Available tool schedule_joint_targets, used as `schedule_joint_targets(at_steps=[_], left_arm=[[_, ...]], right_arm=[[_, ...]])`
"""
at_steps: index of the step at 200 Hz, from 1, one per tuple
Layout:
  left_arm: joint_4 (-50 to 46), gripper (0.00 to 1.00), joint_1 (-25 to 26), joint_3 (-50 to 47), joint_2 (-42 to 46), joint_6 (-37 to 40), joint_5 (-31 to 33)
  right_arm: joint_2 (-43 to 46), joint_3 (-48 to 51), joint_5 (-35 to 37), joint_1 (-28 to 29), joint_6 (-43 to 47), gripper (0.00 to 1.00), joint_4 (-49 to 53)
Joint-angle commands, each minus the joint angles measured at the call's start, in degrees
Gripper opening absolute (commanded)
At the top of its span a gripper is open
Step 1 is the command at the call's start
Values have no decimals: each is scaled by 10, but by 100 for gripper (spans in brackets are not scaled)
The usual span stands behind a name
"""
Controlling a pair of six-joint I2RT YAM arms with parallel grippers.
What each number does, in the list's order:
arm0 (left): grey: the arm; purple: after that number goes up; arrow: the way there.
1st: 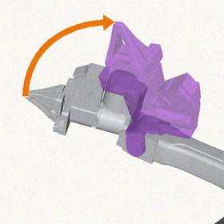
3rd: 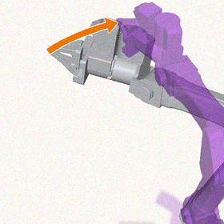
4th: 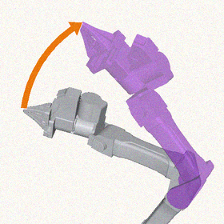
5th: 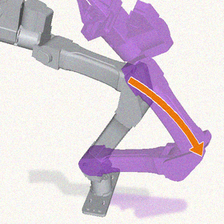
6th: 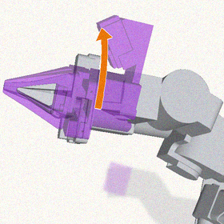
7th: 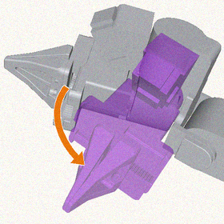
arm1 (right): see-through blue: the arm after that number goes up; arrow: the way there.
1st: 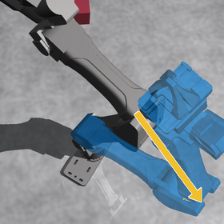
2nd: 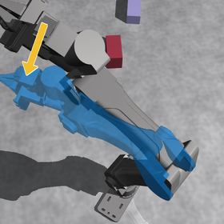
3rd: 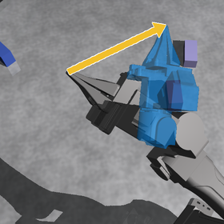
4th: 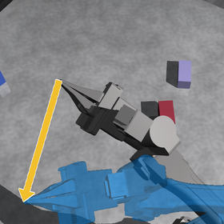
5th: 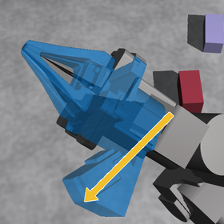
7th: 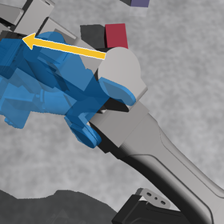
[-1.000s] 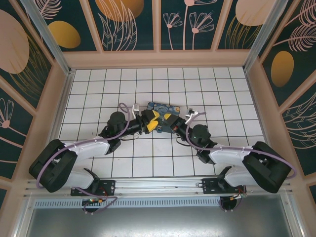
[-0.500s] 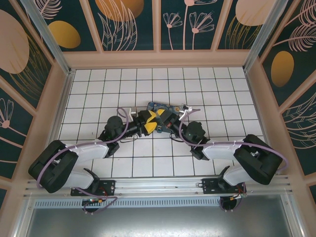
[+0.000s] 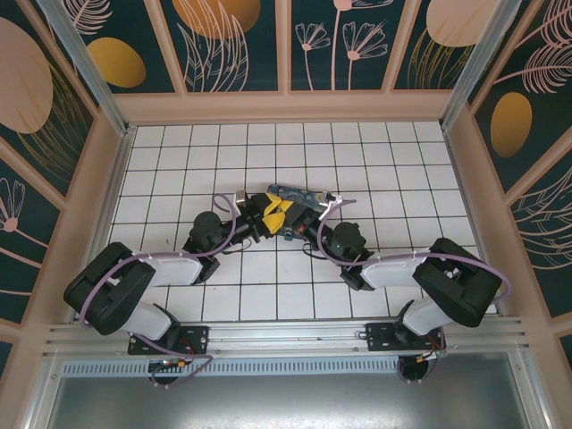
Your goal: Unlock the padlock with the key
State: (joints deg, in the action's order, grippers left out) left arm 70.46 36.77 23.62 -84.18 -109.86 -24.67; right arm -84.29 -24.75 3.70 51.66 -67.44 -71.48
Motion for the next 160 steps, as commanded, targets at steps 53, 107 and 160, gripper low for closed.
schedule_joint_targets(at_steps=[53, 107, 160], left_arm=[[48, 44, 0, -1, -14, -12, 17], [43, 37, 0, -2, -19, -6, 20], [39, 23, 0, -1, -25, 0, 23]], right_arm=[[19, 12, 13, 6, 3, 0, -37], [33, 23, 19, 6, 6, 0, -32], [39, 30, 18, 6, 6, 0, -33]])
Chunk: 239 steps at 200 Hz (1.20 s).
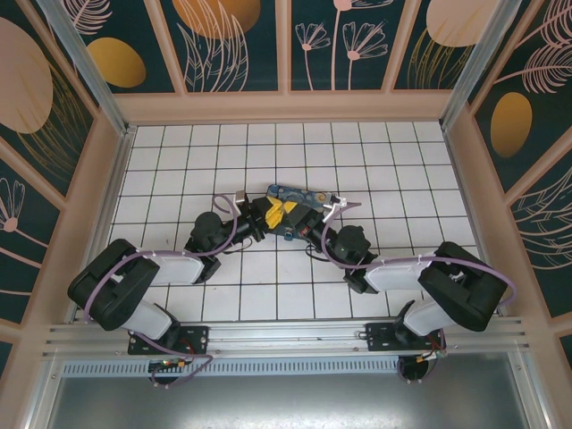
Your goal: Unlock the padlock with the key
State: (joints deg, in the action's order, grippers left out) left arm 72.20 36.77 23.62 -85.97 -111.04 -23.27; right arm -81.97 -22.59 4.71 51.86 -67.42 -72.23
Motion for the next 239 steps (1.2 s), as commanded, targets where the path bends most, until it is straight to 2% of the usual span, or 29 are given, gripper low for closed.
schedule_joint_targets(at_steps=[1, 81, 117, 130, 132, 147, 153, 160, 169, 205, 239], left_arm=[[21, 23, 0, -1, -7, 12, 9], [13, 13, 0, 0, -6, 15, 11], [11, 0, 0, 0, -7, 25, 15], [1, 0, 0, 3, -5, 43, 16], [0, 0, 0, 4, -4, 45, 16], [-22, 0, -1, 14, 4, 94, 12], [-39, 0, -3, 22, 9, 124, 6], [-70, 0, -5, 32, 17, 161, 2], [-105, 0, -6, 44, 28, 210, 1], [-286, 0, -5, 108, 80, 432, 9], [-306, 0, -6, 117, 101, 526, 9]], right_arm=[[16, 8, 8, 4, 6, 0, -26], [16, 10, 4, 4, 8, 0, -25], [19, 15, 5, 4, 6, 0, -25], [32, 22, 9, 4, 2, 0, -10], [36, 25, 11, 4, 1, 4, -6], [75, 47, 33, 4, -2, 42, 41], [96, 57, 47, 4, -6, 51, 71], [122, 70, 60, 4, -6, 57, 101], [157, 82, 71, 3, -4, 60, 137], [258, 83, 67, -12, 27, 60, 252], [243, 51, 31, -24, 49, 59, 248]])
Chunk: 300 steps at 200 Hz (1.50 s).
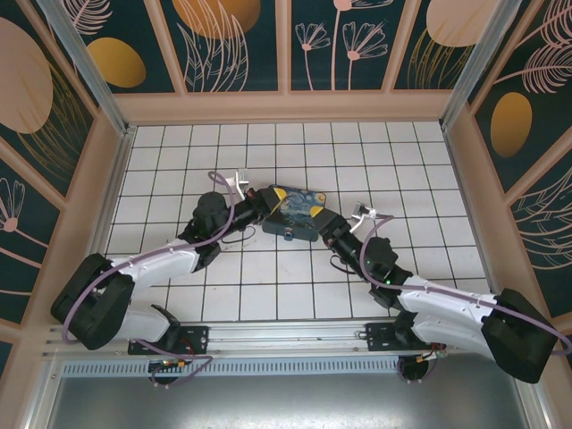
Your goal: Unlock the padlock with the key
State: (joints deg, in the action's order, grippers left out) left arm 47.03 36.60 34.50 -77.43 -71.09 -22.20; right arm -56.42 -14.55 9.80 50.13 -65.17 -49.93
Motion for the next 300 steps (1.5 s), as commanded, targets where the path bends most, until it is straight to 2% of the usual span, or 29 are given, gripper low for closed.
schedule_joint_targets(at_steps=[1, 49, 153, 201, 300], left_arm=[[-53, 0, -4, 8, 15, 127, -2], [19, 0, -4, -22, 33, 127, 1], [80, 0, -4, -45, 50, 92, 12], [77, 0, -4, -45, 50, 91, 18], [71, 0, -4, -46, 49, 91, 28]], right_arm=[[-14, -31, -21, -7, 27, 58, 23], [-103, -54, -41, -6, 25, 37, -105], [-227, -108, -80, -3, 13, 34, -250], [-257, -121, -87, 5, 4, 27, -279], [-294, -122, -85, 22, -8, 26, -314]])
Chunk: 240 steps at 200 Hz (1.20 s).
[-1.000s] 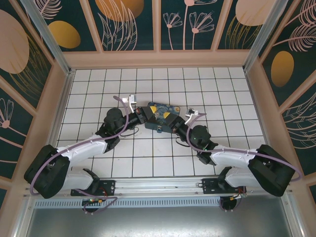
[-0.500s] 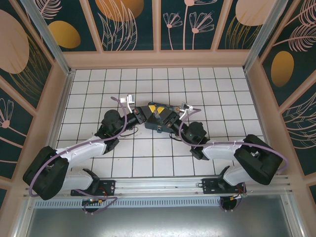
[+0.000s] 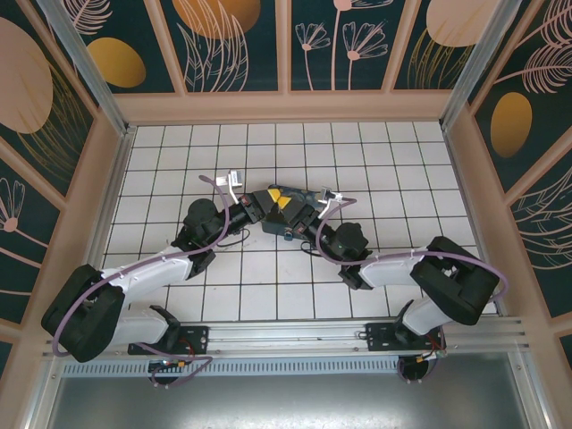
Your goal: Unlock the padlock with the key
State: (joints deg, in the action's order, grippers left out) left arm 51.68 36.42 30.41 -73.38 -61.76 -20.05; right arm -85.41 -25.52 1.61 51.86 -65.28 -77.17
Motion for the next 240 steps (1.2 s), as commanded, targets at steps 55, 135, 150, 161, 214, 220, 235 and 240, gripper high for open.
schedule_joint_targets(at_steps=[55, 135, 150, 161, 214, 220, 235, 240], left_arm=[[37, 0, -2, -12, 9, -9, 3], [-9, 56, -2, -9, 34, 0, 29], [-27, 63, -2, -5, 42, 6, 38], [-34, 65, -3, -2, 44, 7, 41], [-38, 60, -9, 13, 26, 0, 34], [-37, 58, -9, 13, 24, 0, 34], [-36, 53, -10, 14, 22, -1, 37], [-36, 51, -10, 14, 21, -1, 37]], right_arm=[[-6, -33, -3, -2, -1, 12, -23], [3, -21, -5, -8, -1, 0, -22], [12, -13, -5, -8, -2, 0, -16], [17, -9, -5, -8, -1, 0, -12], [35, 2, -22, -4, 4, 0, 1], [37, 4, -22, -4, 4, 0, 1], [39, 5, -23, -3, 4, 0, 2], [38, 6, -24, -3, 4, 0, 2]])
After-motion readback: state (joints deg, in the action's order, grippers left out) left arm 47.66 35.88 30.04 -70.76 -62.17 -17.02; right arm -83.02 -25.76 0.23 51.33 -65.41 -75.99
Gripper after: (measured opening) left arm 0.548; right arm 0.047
